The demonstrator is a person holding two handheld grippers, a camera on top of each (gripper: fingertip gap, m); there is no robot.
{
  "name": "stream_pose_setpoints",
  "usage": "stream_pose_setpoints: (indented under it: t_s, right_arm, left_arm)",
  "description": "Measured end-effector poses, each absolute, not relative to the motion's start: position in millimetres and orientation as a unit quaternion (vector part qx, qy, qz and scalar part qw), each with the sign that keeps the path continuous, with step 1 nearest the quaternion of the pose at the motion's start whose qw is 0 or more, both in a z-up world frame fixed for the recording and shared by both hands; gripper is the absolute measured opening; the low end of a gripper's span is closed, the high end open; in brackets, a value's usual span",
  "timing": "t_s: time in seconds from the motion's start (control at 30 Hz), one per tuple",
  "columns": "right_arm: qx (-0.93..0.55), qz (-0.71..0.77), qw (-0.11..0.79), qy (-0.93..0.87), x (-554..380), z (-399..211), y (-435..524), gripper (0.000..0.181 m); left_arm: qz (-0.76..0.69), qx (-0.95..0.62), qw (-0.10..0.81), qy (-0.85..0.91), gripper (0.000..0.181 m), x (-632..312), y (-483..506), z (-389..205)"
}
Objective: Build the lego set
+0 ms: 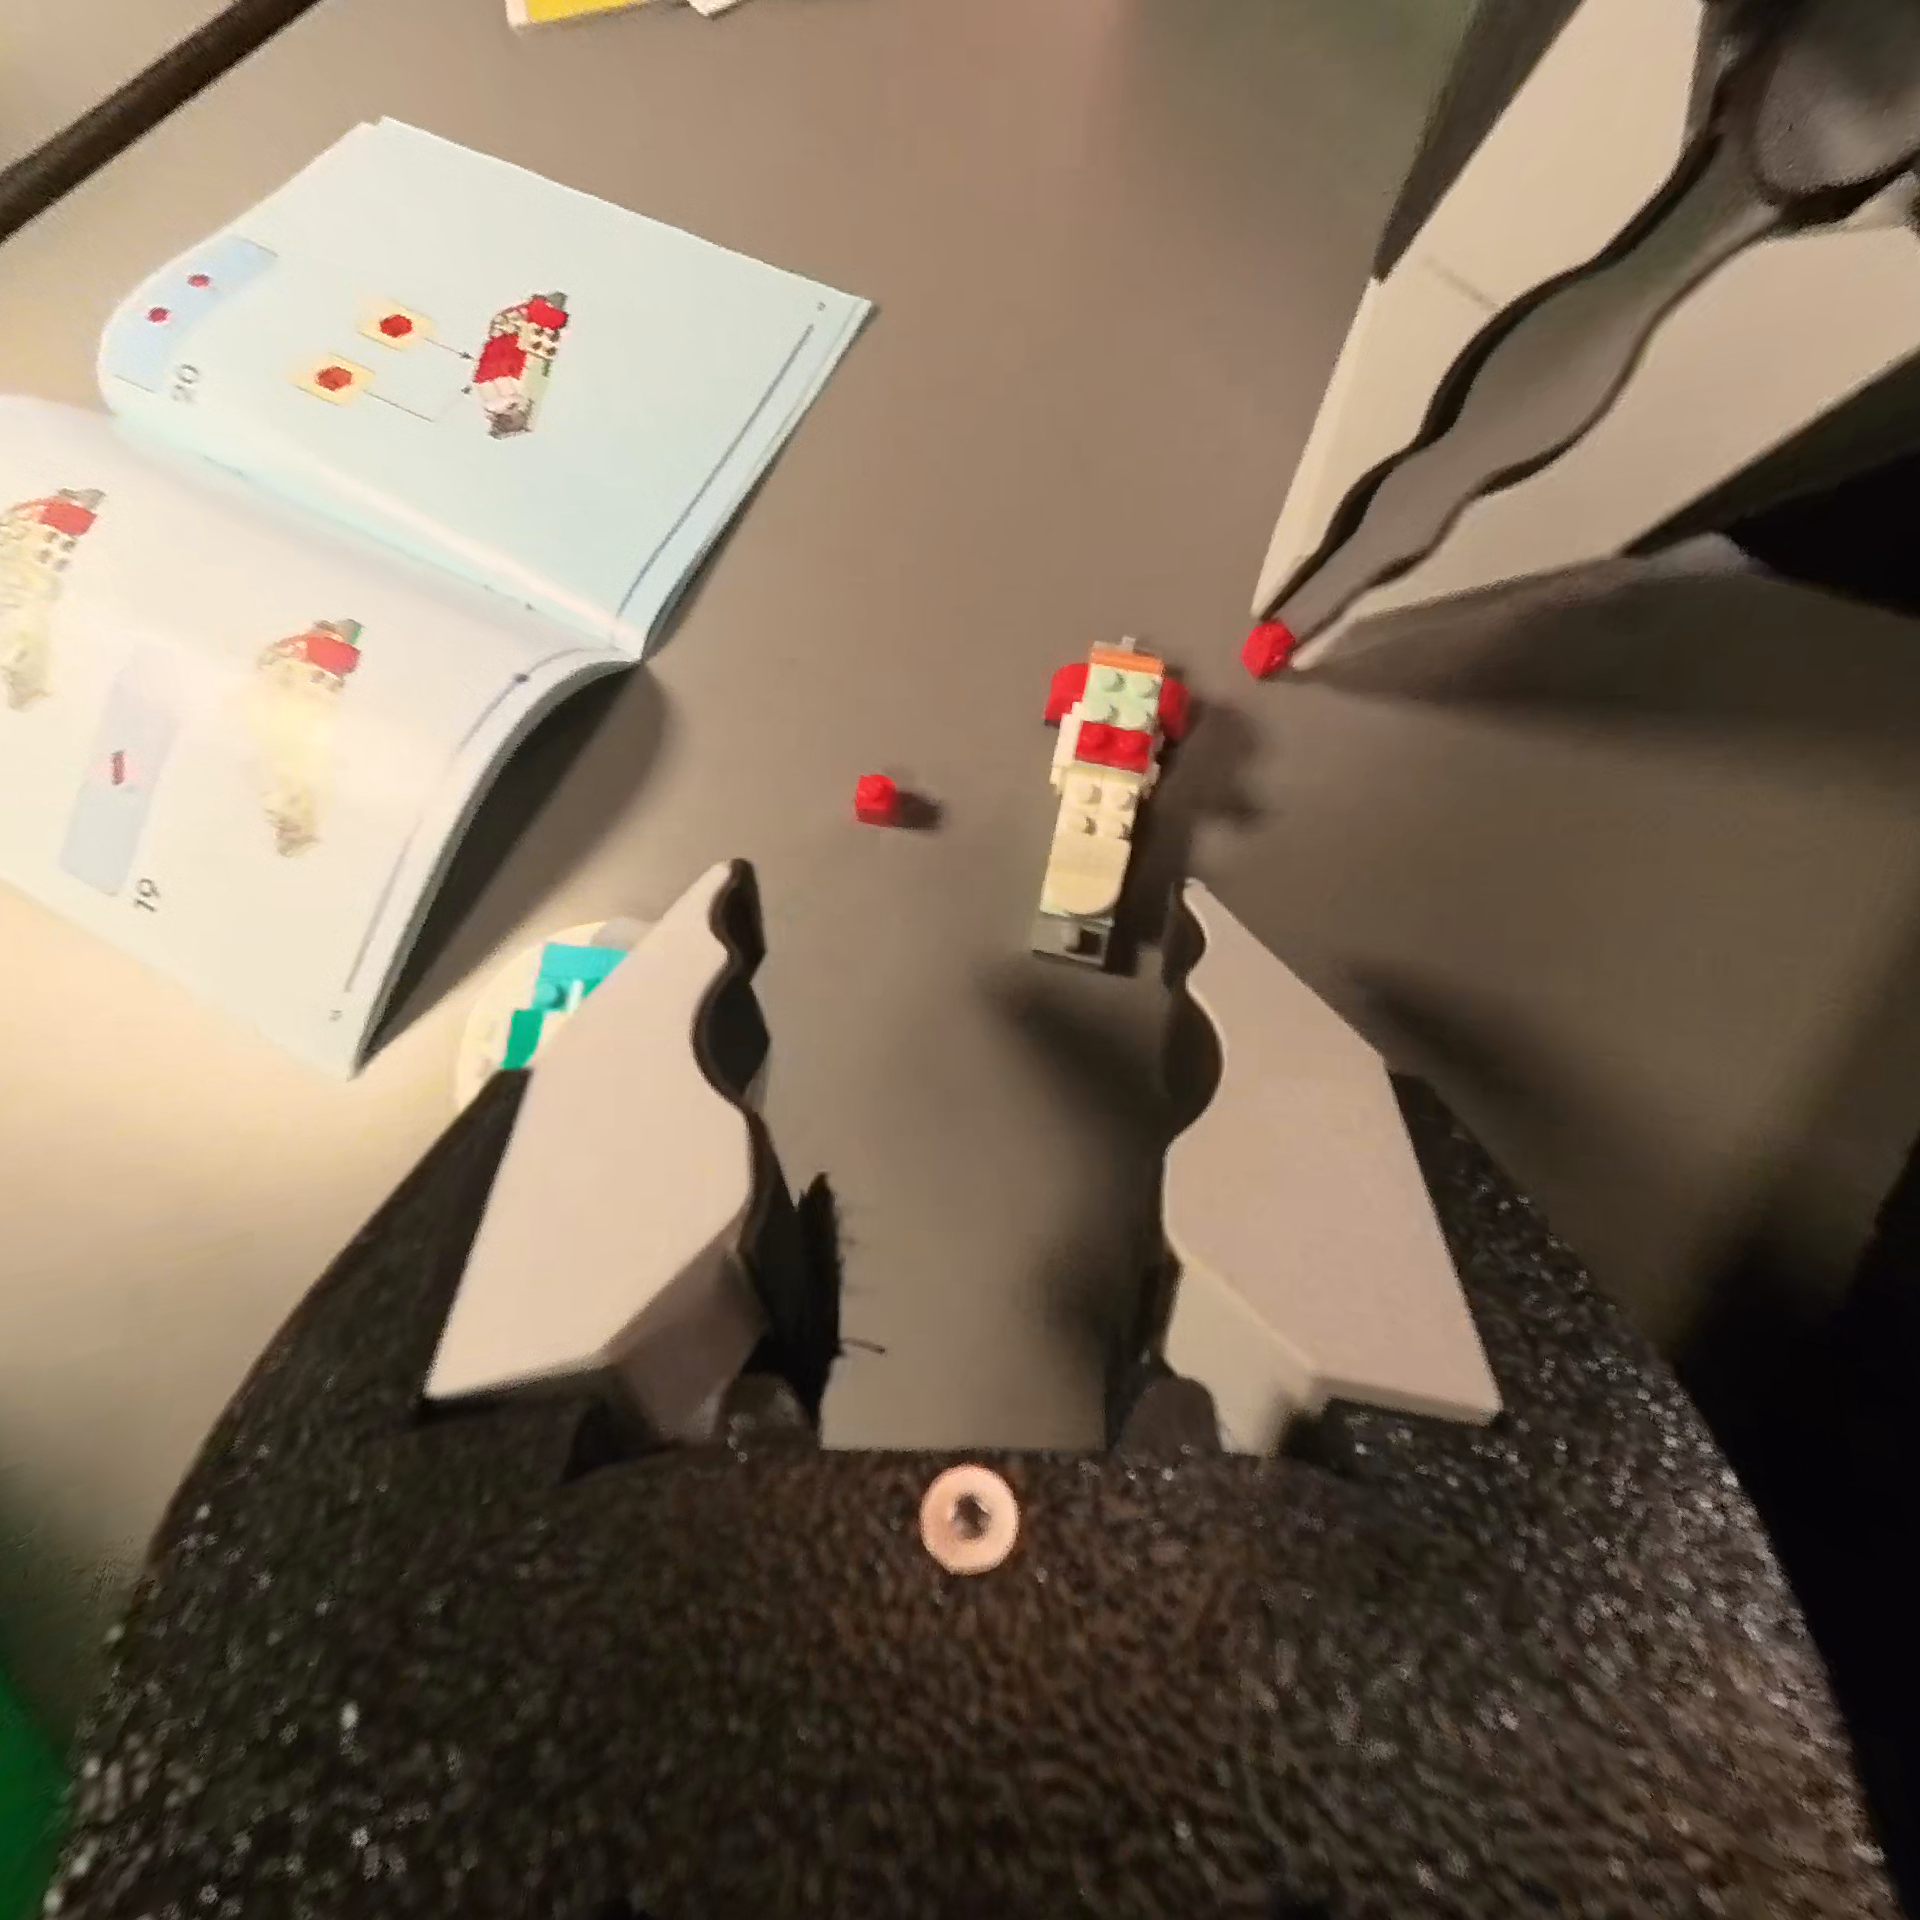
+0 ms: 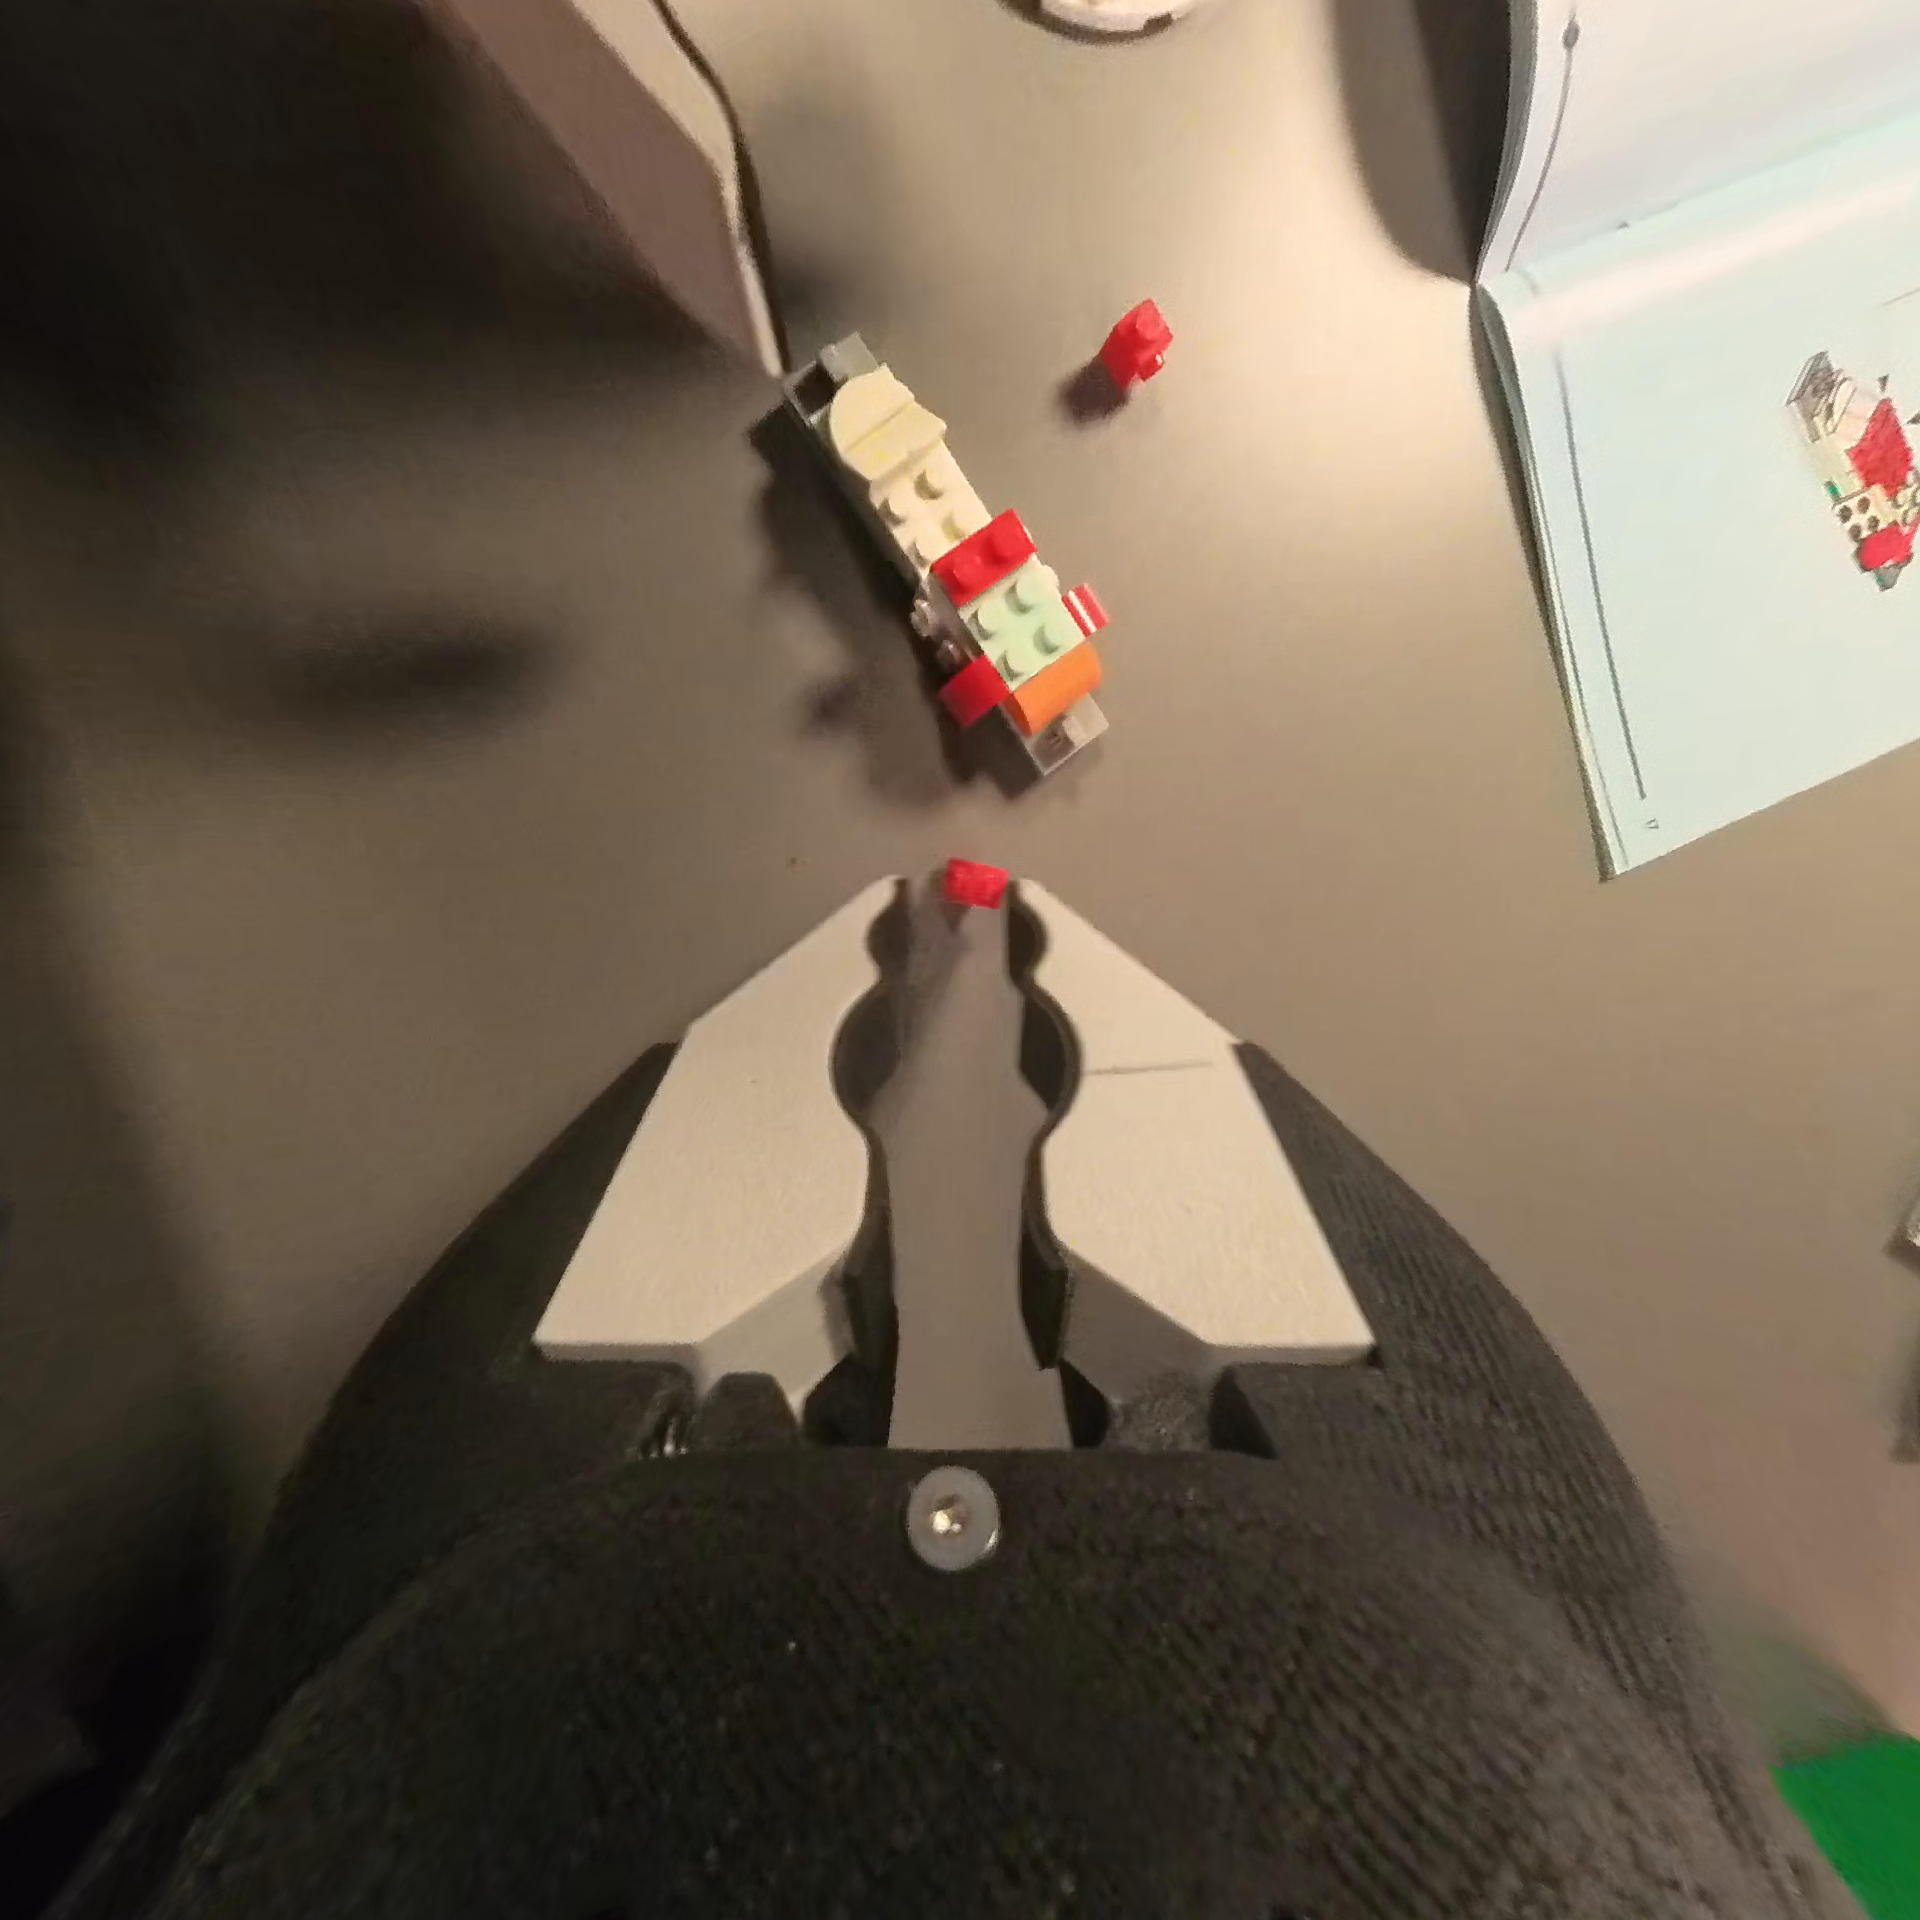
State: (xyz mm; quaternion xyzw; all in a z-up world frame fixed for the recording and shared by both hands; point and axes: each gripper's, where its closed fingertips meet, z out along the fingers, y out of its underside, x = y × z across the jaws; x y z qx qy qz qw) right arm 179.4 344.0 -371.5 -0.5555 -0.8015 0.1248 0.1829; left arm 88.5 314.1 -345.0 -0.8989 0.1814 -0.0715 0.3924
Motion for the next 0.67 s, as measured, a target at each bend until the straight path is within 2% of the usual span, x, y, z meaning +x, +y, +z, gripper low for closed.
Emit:
stream_pose_setpoints:
  t_s: [0.1,0.17,0.2,0.27,0.33,0.4,0.47,0.57,0.67]
  right_arm:
    - [-0.574,0.142,0.19,-0.784,179,-369,345,0.059]
    - [-0.582,0.162,0.229,-0.763,176,-353,348,0.084]
    - [-0.585,0.174,0.259,-0.748,173,-341,350,0.09]
    - [-0.582,0.205,0.339,-0.71,162,-305,354,0.101]
    - [-0.564,0.237,0.436,-0.66,149,-260,354,0.109]
    - [-0.553,0.299,0.492,-0.602,136,-218,338,0.117]
    - [-0.537,0.368,0.519,-0.554,126,-186,312,0.122]
    - [-0.526,0.367,0.556,-0.529,117,-166,293,0.131]
    - [-0.518,0.352,0.563,-0.539,108,-162,276,0.123]
  left_arm:
    - [-0.048,-0.897,0.403,0.177,0.096,79,329,-334]
    - [-0.004,-0.895,0.411,0.175,0.12,66,343,-329]
    - [0.031,-0.894,0.412,0.174,0.135,57,349,-327]
    - [0.078,-0.89,0.416,0.171,0.149,45,358,-324]
    - [0.07,-0.888,0.424,0.163,0.153,47,363,-321]
    - [0.07,-0.894,0.417,0.148,0.156,47,364,-324]
    - [0.07,-0.905,0.395,0.141,0.157,49,360,-331]
    - [0.075,-0.91,0.384,0.139,0.157,58,355,-334]
    - [0.118,-0.916,0.353,0.148,0.157,57,346,-339]
